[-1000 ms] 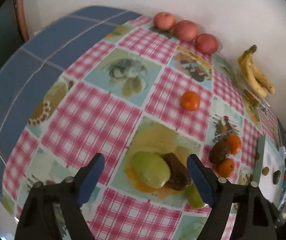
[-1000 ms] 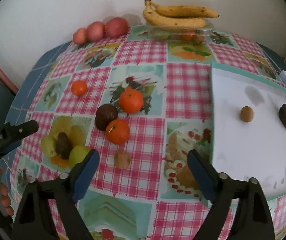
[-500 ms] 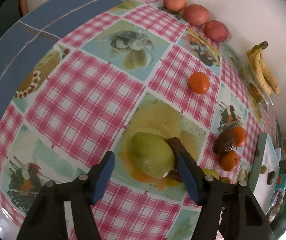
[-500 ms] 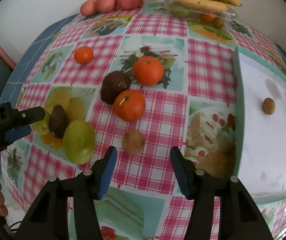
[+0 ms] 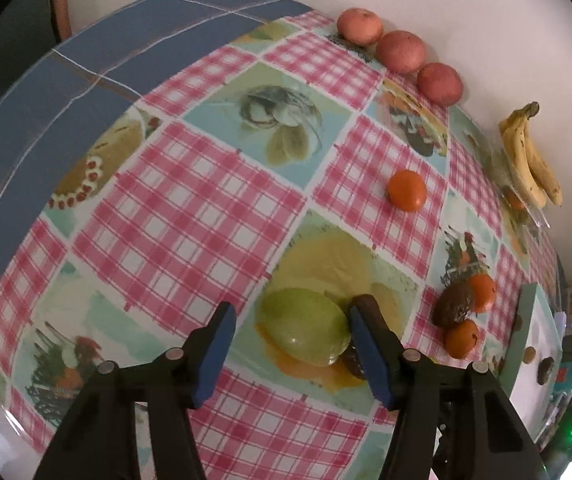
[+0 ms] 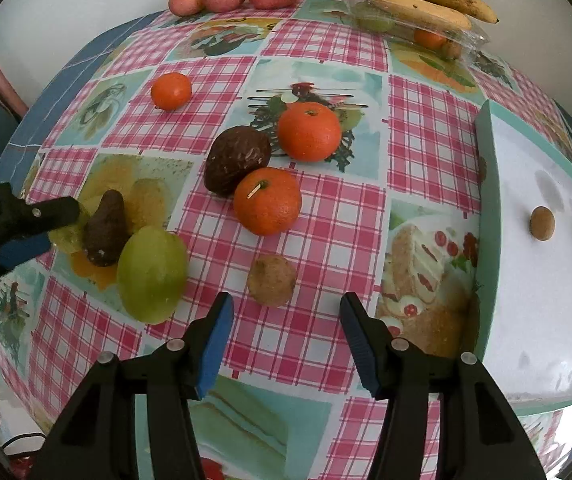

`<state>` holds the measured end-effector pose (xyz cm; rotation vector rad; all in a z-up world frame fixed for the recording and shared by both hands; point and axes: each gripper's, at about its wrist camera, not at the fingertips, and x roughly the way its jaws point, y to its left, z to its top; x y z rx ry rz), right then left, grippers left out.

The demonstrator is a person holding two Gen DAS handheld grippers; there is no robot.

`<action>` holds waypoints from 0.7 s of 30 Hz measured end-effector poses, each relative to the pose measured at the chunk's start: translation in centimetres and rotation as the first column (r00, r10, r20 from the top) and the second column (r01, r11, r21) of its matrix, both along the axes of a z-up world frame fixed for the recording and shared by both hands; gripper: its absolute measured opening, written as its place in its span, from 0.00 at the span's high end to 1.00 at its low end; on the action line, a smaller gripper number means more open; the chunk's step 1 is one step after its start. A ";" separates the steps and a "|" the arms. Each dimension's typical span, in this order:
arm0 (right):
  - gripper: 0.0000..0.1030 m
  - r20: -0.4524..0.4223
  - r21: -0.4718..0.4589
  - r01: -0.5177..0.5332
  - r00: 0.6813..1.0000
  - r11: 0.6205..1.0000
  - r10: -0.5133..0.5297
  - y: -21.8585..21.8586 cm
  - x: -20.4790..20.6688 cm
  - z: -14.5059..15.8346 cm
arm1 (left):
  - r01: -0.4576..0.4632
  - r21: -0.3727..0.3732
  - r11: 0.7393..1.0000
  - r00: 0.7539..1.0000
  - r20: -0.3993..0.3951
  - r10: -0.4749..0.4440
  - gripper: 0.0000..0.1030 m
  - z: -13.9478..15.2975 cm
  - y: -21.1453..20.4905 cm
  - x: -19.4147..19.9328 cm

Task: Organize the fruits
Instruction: 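Grasp the green fruit with the left tool while the right tool grasps a small brown fruit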

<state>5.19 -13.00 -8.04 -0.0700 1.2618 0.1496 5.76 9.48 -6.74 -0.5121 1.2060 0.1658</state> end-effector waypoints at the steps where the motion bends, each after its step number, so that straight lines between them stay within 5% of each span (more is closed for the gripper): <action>1: 0.45 0.000 -0.001 0.001 1.000 1.000 -0.001 -0.1 0.0 0.0 | 0.003 -0.004 1.000 1.000 -0.003 -0.003 0.39 -0.1 0.0 0.0; 10: 0.46 0.018 -0.038 -0.021 1.000 0.999 0.022 0.8 0.1 -0.2 | 0.026 -0.069 0.997 0.999 -0.030 -0.028 0.44 -2.0 -1.1 0.9; 19: 0.77 0.034 -0.053 -0.065 0.997 0.996 0.067 2.4 0.1 -0.1 | 0.022 -0.098 0.995 0.999 -0.020 -0.024 0.51 -1.9 -1.1 1.0; 21: 0.77 0.032 -0.045 -0.062 0.997 0.997 0.064 2.3 0.2 -0.1 | 0.014 -0.092 0.996 1.000 -0.015 -0.015 0.52 -1.7 -0.9 1.0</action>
